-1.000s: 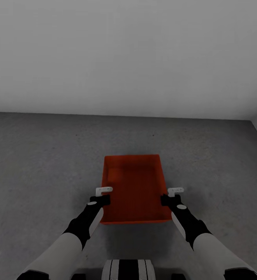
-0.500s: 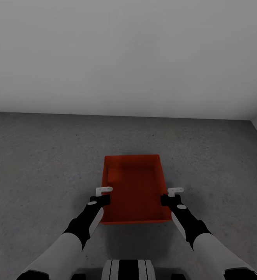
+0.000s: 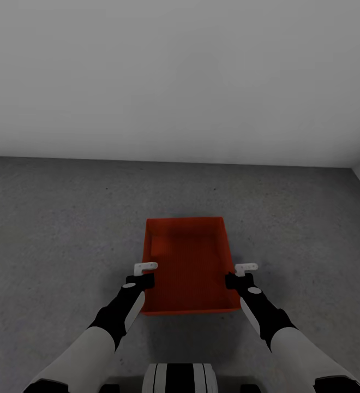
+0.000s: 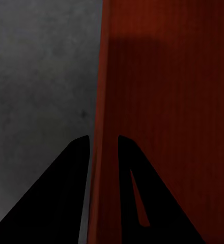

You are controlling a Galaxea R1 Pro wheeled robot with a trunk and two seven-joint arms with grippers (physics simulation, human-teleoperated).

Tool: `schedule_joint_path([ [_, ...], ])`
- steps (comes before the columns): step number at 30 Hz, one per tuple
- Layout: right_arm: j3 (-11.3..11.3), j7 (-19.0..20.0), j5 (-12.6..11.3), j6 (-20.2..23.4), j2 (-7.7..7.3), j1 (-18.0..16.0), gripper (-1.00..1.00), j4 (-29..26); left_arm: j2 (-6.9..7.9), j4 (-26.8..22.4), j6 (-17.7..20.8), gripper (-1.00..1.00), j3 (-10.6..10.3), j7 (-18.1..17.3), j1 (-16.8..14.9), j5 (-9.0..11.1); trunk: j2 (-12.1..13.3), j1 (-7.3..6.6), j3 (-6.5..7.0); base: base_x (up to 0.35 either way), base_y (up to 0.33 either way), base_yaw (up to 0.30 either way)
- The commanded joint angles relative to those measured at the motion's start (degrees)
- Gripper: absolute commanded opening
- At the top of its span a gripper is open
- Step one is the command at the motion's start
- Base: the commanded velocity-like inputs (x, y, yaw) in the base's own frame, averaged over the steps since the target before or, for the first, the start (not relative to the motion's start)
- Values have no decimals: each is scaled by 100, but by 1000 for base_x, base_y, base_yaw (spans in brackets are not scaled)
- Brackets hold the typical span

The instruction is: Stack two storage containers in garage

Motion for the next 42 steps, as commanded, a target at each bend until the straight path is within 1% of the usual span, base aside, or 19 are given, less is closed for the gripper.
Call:
schedule_joint_path([
  [1,12,-100,-65,38,-12,1,-100,-4,13,-417,-66,-100,39,99,-3,367,-43,22,-22,0,0,0],
  [8,12,-100,-65,38,-14,-1,-100,-5,13,-426,-66,-100,39,99,-3,367,-324,175,-148,0,0,0],
  [23,12,-100,-65,44,-14,1,-100,-7,13,-423,-53,-100,45,99,-3,370,-324,175,-148,0,0,0],
  [24,12,-100,-65,44,-14,1,100,-7,13,-420,-52,-100,44,99,-3,370,-324,175,-148,0,0,0],
  [25,12,-100,-64,43,-12,1,100,-5,13,-412,-49,100,41,99,-3,368,-324,175,-148,0,0,0],
  [42,12,-100,-65,116,-14,0,100,-6,30,-423,-49,100,39,99,-3,375,-324,175,-148,0,0,0],
])
